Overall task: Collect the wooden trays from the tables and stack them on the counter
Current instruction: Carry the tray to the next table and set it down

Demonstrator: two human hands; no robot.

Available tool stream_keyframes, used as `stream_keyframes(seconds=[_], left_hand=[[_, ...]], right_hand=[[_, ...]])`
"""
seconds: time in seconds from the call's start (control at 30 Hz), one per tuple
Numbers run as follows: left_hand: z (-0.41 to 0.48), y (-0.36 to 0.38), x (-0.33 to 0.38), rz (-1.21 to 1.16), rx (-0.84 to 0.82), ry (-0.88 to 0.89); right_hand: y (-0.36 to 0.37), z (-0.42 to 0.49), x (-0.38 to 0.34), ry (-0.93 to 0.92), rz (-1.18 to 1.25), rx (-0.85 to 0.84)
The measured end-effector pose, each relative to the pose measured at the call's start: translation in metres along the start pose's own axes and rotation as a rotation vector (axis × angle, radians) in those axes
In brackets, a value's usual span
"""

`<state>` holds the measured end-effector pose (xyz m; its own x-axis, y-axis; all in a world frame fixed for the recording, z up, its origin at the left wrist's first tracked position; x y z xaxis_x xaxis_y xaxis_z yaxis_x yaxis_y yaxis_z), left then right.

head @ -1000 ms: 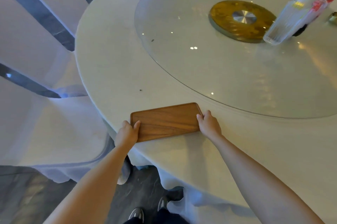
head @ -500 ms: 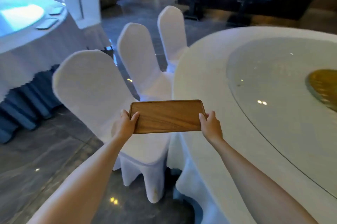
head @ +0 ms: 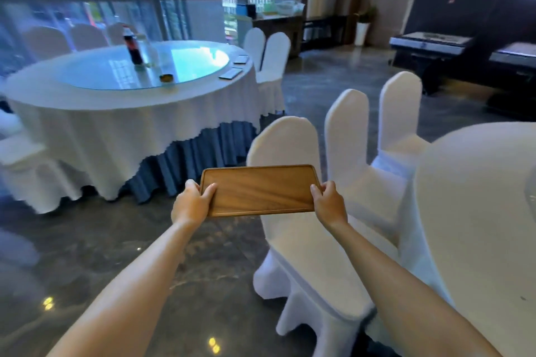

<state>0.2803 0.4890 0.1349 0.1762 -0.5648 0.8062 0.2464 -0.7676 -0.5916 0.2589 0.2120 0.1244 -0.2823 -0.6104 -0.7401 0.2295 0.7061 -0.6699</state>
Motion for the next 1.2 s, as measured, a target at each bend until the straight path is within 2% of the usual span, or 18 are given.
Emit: stream_keyframes(seconds=[0.2,0.4,0.6,0.93,1.2], left_hand=[[0.047,-0.078,-0.050,-0.037,0.113,-0.075],[0.109,-0.111,-0.093,-0.074,0.192,-0.171],[0.207,-0.117,-0.119,-0.036,0.242,-0.232],[0.414,-0.118,-0.097,0.040,0.260,-0.240],[0.559,-0.078,-0.085,0.026,0.163,-0.190]], right_hand=[[0.081,0.015,-0.083,-0.110,-0.054,-0.110],[0.149,0.058,-0.145,-0.188,-0.100,-0.197],[0.225,0.142,-0.197,-0.236,-0.128,-0.243],[0.305,0.313,-0.293,-0.246,-0.126,-0.244],[0.341,0.427,-0.317,-0.156,-0.150,-0.204]])
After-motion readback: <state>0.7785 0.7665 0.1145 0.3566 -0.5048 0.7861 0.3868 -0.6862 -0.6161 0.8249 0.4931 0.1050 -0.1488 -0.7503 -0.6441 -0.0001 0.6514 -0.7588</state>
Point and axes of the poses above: each hand's wrist, its own z-axis towards the middle knuckle, its own y-axis out of the palm, x = y × z, the point moved 3 cm from there along z, towards the middle knuckle, and after that the axes turned 10 degrees about -z, right-handed, at the moved point
